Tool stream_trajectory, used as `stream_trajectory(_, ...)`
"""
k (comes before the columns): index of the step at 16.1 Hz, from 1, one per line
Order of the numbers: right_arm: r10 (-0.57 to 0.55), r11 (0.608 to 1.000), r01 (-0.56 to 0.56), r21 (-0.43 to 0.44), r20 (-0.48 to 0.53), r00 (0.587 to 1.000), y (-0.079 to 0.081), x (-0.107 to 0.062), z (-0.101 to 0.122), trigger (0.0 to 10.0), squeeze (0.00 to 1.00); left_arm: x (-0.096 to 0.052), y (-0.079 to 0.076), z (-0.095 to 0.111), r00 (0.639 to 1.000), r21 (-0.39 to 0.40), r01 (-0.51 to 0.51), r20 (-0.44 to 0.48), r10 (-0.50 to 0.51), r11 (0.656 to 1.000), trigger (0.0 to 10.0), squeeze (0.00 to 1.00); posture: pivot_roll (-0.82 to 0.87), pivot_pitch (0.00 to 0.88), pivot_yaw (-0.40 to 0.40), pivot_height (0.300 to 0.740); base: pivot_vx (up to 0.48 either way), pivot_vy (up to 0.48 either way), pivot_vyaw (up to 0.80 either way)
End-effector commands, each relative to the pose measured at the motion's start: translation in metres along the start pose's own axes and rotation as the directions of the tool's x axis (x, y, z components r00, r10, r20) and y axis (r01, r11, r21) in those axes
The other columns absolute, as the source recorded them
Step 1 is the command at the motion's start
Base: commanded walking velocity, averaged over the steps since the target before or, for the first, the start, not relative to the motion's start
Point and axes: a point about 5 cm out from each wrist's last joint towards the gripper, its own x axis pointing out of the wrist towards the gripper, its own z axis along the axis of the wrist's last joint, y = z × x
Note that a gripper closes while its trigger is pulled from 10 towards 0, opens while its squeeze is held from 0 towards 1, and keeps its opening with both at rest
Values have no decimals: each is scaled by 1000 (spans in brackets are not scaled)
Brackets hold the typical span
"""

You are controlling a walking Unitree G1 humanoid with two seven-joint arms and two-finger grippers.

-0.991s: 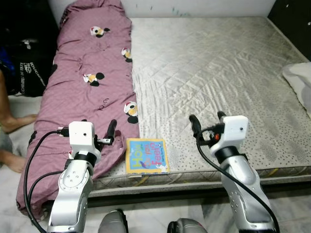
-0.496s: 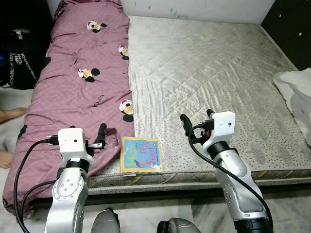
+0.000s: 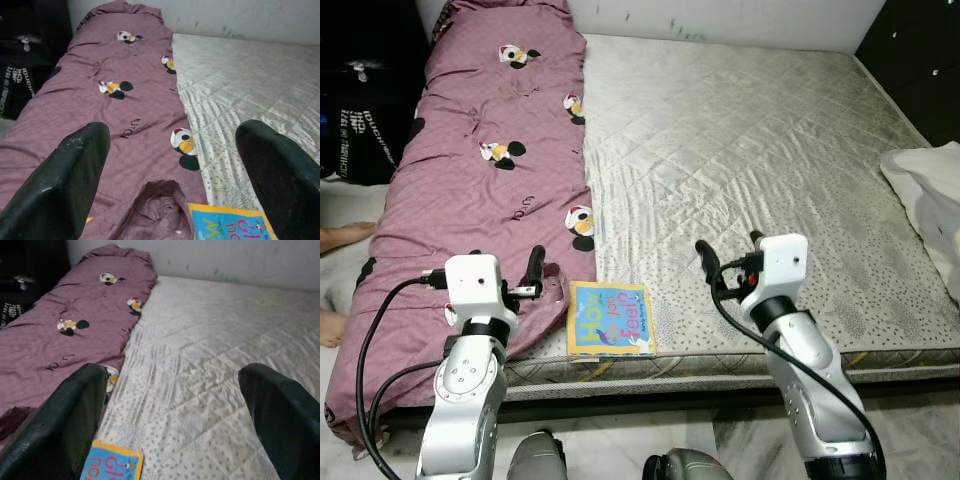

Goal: Clean up the room

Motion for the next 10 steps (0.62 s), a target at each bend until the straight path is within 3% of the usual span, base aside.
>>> stream_trajectory(1,-33,999,33,-2,2,999,-7,-3,2,10000,0,1,-2,-2,1000,5,19,-14,-19,1000,10000,0,-23,124,-79,740,0,0,0)
stream_trajectory(10,-161,987,160,9,32,986,-19,-19,4,10000,0,13,-19,-2,988,7,150,-33,-150,989,10000,0,-73,124,-4,740,0,0,0)
